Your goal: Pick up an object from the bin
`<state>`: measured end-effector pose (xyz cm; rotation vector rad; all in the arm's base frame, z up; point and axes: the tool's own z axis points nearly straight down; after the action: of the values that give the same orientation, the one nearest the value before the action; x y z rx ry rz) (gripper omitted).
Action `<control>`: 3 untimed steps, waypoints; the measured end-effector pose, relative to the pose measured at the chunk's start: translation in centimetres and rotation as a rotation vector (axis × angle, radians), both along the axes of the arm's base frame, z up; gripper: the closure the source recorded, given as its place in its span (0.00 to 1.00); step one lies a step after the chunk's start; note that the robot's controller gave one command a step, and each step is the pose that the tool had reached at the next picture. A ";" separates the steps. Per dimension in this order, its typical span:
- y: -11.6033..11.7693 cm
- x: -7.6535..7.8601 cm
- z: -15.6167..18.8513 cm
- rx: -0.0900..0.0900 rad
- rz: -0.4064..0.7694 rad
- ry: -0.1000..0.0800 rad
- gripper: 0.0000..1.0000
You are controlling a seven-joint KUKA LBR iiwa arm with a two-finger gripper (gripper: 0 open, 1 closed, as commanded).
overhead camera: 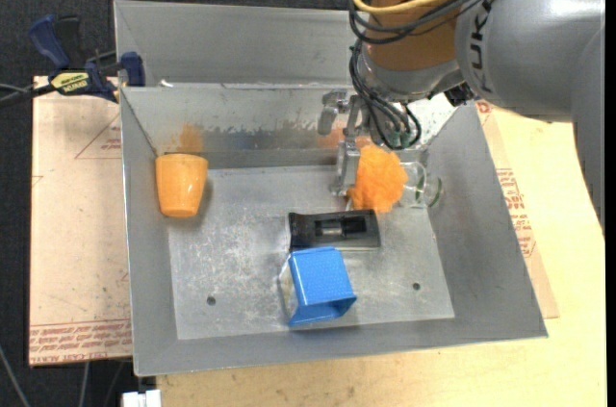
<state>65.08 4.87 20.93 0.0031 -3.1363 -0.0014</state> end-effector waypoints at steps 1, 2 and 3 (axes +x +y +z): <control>0.0 0.1 0.5 0.000 -0.001 -0.008 0.00; -2.9 -2.4 -6.0 0.001 -0.023 -0.009 0.00; -5.5 -4.9 -6.5 0.001 -0.002 -0.001 0.00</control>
Offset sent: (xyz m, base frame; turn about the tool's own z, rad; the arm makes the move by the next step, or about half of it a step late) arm -0.0553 -0.0645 -0.1393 0.0485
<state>60.18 -0.63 14.48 -0.0005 -3.1369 -0.0029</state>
